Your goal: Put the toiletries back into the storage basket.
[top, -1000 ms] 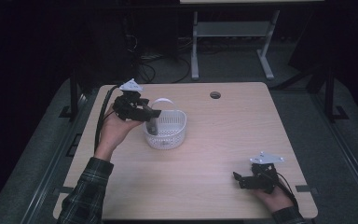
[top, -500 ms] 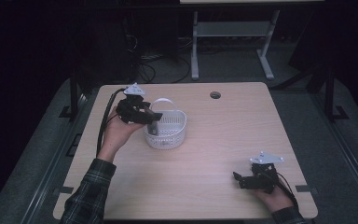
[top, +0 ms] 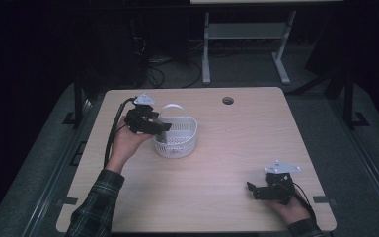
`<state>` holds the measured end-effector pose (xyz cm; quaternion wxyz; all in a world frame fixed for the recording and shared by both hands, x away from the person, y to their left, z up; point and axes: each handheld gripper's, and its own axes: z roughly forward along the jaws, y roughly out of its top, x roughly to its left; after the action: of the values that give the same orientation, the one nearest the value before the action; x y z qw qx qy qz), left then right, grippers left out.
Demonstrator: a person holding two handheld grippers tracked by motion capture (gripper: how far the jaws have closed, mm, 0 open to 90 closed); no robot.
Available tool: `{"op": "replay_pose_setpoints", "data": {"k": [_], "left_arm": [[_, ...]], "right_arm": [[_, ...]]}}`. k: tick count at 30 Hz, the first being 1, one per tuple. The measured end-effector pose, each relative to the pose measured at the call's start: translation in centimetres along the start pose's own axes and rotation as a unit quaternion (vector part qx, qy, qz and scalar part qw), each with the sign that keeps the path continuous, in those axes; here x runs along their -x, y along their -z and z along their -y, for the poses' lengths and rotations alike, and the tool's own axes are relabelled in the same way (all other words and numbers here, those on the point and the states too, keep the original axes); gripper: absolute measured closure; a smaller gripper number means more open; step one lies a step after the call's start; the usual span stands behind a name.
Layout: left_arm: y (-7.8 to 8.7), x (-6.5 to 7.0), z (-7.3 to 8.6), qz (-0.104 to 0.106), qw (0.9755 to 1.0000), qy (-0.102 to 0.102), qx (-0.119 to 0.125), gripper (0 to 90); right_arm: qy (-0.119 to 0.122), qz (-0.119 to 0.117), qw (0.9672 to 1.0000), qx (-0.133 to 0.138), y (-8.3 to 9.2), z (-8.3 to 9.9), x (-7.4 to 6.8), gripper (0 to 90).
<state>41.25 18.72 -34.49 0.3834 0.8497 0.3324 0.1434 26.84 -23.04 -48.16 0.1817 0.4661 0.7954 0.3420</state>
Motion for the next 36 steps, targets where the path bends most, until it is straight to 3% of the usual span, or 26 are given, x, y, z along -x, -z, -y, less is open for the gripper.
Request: {"op": "replay_pose_setpoints", "data": {"k": [18, 26, 29, 36], "left_arm": [[-1.2, -0.1, 1.2, 0.001, 0.9999, 0.005, -0.01, 29.4], [-1.1, 0.0, 1.2, 0.001, 0.9999, -0.008, -0.011, 28.9], [-0.8, 0.0, 1.1, -0.006, 1.0, -0.006, -0.003, 22.3], [-0.1, 0.0, 1.1, 0.003, 0.9999, -0.008, -0.007, 14.2]], "right_arm": [[0.0, 0.0, 1.0, 0.0, 0.0, 0.0, 0.0, 8.6], [0.0, 0.0, 1.0, 0.0, 0.0, 0.0, 0.0, 8.6], [0.0, 0.0, 1.0, 0.0, 0.0, 0.0, 0.0, 8.6], [0.001, -0.001, 1.0, 0.0, 0.0, 0.0, 0.0, 8.7]]}}
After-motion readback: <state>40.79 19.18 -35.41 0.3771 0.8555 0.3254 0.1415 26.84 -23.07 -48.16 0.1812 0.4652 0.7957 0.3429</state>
